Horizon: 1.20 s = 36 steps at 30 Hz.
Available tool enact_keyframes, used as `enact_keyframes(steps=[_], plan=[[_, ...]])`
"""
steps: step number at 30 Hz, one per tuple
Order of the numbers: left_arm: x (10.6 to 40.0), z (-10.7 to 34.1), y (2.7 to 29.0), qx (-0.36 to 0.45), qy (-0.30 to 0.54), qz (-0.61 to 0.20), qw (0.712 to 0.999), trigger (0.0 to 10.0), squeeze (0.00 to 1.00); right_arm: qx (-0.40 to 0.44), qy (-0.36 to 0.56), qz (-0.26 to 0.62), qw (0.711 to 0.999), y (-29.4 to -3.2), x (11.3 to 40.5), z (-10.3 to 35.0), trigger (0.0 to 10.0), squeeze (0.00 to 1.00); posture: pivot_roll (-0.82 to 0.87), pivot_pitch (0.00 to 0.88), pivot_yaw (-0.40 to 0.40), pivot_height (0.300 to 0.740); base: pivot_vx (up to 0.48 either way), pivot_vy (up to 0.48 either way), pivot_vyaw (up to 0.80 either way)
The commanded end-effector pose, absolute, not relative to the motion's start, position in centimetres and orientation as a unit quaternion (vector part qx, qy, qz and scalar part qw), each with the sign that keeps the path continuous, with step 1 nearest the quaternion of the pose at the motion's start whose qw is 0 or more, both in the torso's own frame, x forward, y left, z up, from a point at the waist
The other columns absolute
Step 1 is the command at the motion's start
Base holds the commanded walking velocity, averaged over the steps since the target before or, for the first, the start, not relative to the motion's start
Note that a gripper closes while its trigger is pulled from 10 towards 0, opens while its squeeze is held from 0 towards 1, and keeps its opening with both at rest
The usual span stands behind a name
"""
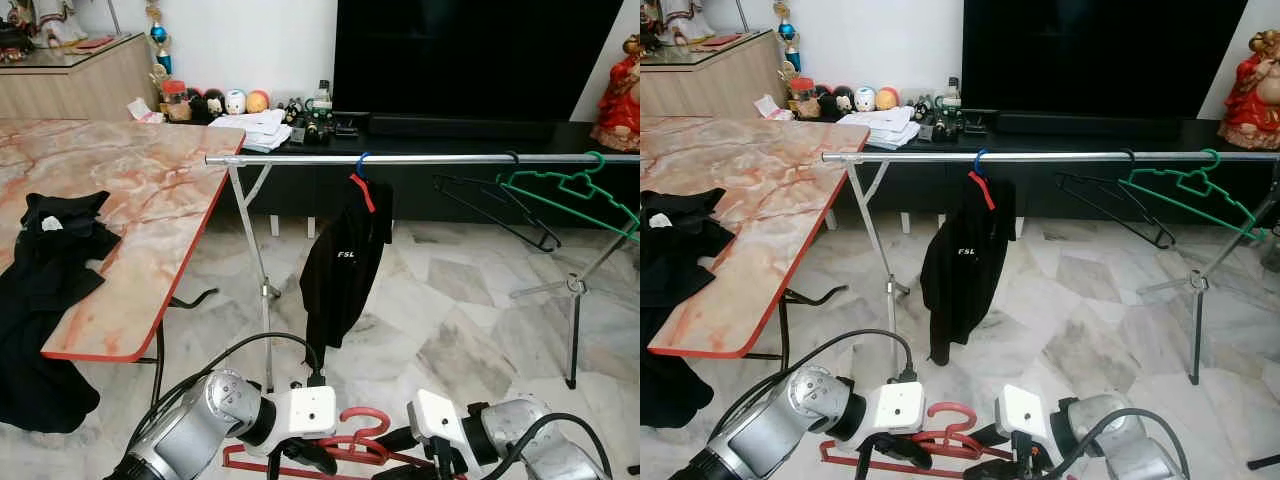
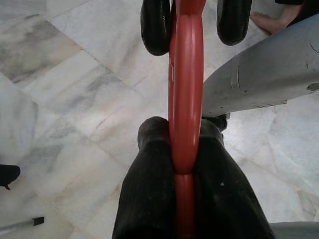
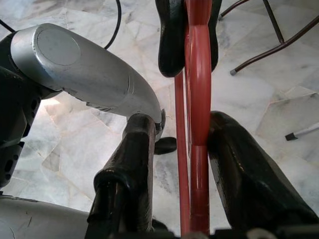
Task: Hang hanger
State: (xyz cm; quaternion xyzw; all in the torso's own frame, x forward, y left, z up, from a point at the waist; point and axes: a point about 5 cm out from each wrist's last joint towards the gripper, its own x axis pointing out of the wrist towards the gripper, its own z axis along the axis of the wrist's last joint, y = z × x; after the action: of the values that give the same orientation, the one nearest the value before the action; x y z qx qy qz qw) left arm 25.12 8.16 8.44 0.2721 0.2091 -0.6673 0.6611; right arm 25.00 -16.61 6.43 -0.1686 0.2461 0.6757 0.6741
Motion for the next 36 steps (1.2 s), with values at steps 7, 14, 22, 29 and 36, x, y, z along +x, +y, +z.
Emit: enact_keyframes(steps=[7,14,22,29,36], plan=[[25.1,9.0,7.9,0.269,0.2,-0.674,0.659,10.0,0.0,-0.169,0.243,0.678,0.673,-16.4,24.8,6.2,0.0,0.0,0.04,0.0,-0.006,0.74,0.0,0.0,0.0],[25.0,9.1,7.4,0.267,0.195,-0.677,0.657,10.0,0.0,-0.172,0.239,0.683,0.669,-15.7,24.8,5.9,10.0,0.0,0.04,0.0,-0.008,0.74,0.0,0.0,0.0],[24.9,9.1,7.2,0.268,0.194,-0.677,0.658,10.0,0.0,-0.204,0.248,0.686,0.653,-15.3,24.6,5.3,10.0,0.0,0.05,0.0,-0.015,0.74,0.0,0.0,0.0],[25.0,9.2,7.1,0.267,0.193,-0.675,0.66,10.0,0.0,-0.205,0.248,0.682,0.656,-15.3,24.8,5.4,0.0,0.0,0.05,0.0,-0.019,0.74,0.0,0.0,0.0],[25.1,9.2,7.1,0.271,0.191,-0.673,0.662,10.0,0.0,-0.212,0.249,0.675,0.661,-15.4,25.0,5.4,0.0,0.0,0.05,0.0,-0.018,0.74,0.0,0.0,0.0]])
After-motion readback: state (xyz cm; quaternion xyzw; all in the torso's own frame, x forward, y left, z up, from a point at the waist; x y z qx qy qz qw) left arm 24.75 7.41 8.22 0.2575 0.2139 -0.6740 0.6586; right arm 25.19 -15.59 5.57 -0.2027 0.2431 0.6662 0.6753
